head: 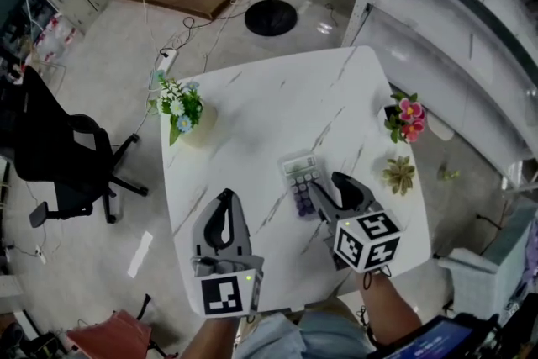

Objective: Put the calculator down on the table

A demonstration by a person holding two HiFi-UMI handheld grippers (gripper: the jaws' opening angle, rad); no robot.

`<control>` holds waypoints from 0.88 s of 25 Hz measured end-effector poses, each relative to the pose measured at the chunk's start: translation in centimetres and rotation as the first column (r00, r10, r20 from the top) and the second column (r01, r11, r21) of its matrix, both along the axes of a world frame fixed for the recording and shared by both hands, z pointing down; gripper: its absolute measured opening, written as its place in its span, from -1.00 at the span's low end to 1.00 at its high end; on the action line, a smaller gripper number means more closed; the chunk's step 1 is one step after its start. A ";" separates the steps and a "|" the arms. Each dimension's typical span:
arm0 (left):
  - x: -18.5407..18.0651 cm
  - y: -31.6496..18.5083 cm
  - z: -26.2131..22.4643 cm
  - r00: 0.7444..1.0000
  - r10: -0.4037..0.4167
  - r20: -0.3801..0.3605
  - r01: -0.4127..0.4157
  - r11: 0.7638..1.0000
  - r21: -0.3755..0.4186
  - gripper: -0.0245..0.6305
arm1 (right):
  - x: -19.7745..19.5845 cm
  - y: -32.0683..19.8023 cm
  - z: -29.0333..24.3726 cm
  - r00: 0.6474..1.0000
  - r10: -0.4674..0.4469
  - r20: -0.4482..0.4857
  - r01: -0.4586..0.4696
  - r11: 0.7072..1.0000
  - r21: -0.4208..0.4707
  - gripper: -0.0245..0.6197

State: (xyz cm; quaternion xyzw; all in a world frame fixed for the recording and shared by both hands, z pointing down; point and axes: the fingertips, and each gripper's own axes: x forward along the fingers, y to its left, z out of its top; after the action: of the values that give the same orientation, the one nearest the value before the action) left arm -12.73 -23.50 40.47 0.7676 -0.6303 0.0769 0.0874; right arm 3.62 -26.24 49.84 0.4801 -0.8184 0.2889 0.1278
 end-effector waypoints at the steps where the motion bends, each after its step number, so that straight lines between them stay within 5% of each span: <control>1: 0.3 0.0 -1.3 1.000 -0.002 -0.010 0.002 1.000 0.019 -0.90 | -0.3 0.2 -1.8 1.000 -0.007 -0.002 0.007 0.999 0.040 -0.24; 5: 1.1 0.5 -7.3 1.000 -0.019 -0.016 0.021 0.993 0.114 -0.90 | -1.2 1.2 -9.5 0.999 -0.041 -0.011 0.042 0.976 0.214 -0.32; 11: 1.2 2.3 -15.7 0.999 -0.034 -0.030 0.040 0.964 0.264 -0.90 | -1.5 2.9 -19.5 0.996 -0.044 -0.080 0.076 0.889 0.452 -0.57; 16: 2.3 4.0 -19.8 1.000 -0.026 0.003 0.024 0.939 0.343 -0.90 | -0.5 4.0 -23.5 0.997 -0.013 -0.076 0.053 0.837 0.544 -0.82; 22: 3.1 4.6 -20.9 1.000 -0.023 0.016 0.015 0.928 0.371 -0.90 | 0.2 4.4 -24.9 0.997 -0.008 -0.079 0.053 0.817 0.575 -0.87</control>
State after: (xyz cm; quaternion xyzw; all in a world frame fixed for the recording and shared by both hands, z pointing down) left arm -9.59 -18.94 19.55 0.7632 -0.6418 -0.0367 -0.0650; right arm 3.84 -21.82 24.96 0.4933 -0.8698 0.0080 0.0111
